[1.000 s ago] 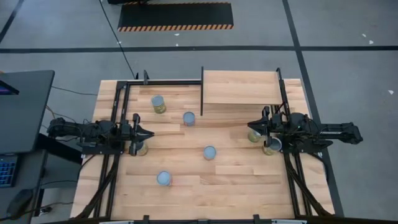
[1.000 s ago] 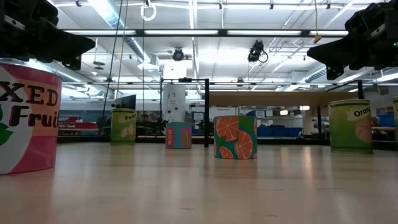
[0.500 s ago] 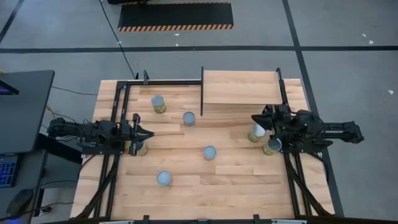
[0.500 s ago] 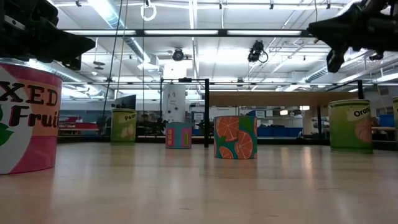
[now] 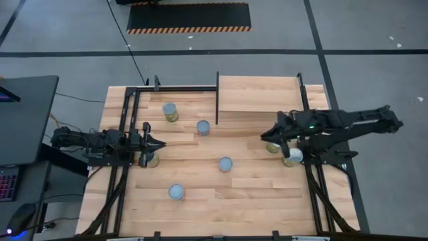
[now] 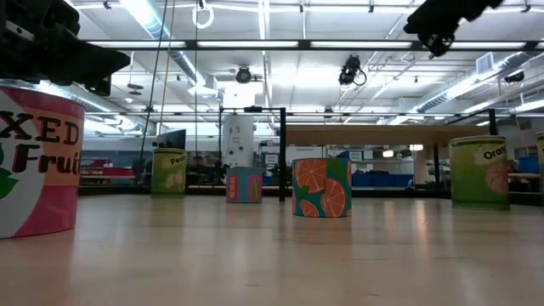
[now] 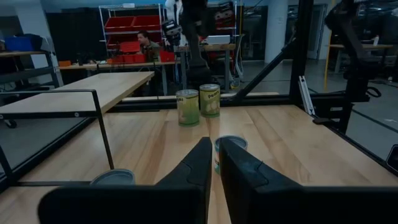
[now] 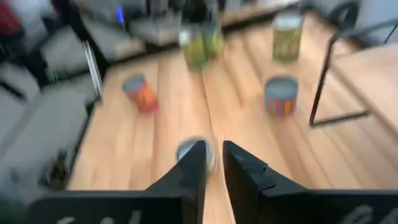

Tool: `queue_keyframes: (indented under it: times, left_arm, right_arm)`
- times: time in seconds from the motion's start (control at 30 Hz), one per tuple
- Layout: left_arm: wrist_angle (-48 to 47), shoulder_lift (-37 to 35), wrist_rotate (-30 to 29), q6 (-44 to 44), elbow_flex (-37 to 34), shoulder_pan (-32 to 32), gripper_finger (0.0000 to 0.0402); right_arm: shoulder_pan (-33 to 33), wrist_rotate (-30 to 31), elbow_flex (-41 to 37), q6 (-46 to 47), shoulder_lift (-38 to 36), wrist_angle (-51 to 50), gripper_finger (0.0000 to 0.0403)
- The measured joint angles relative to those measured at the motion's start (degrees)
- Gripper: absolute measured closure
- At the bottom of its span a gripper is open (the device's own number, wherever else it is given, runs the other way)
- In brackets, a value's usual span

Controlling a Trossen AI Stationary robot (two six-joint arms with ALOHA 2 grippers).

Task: Pick and place cans onto a shelf
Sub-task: Put the right large canned oranges can on the shelf

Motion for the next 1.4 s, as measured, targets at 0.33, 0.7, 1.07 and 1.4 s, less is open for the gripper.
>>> queue_keyframes:
  times: [0.33,0.7,1.07,1.4]
  left_arm:
    - [0.0,0.0,0.0,0.0,0.0,0.0,0.0363]
    - [0.0,0.0,0.0,0.0,0.0,0.0,0.0363]
    - [0.0,0.0,0.0,0.0,0.0,0.0,0.0363]
    - [0.0,0.0,0.0,0.0,0.0,0.0,0.0363]
  right_arm:
    - [3.8,0.0,21.4,-2.1,18.5,-21.9,0.0216]
    - [3.8,-0.6,27.0,-0.2,19.3,-42.5,0.0079]
    - [3.8,1.0,20.0,5.3,15.0,-51.7,0.0013]
    - [-5.5,-2.5,9.1,-3.5,17.3,-45.0,0.0003]
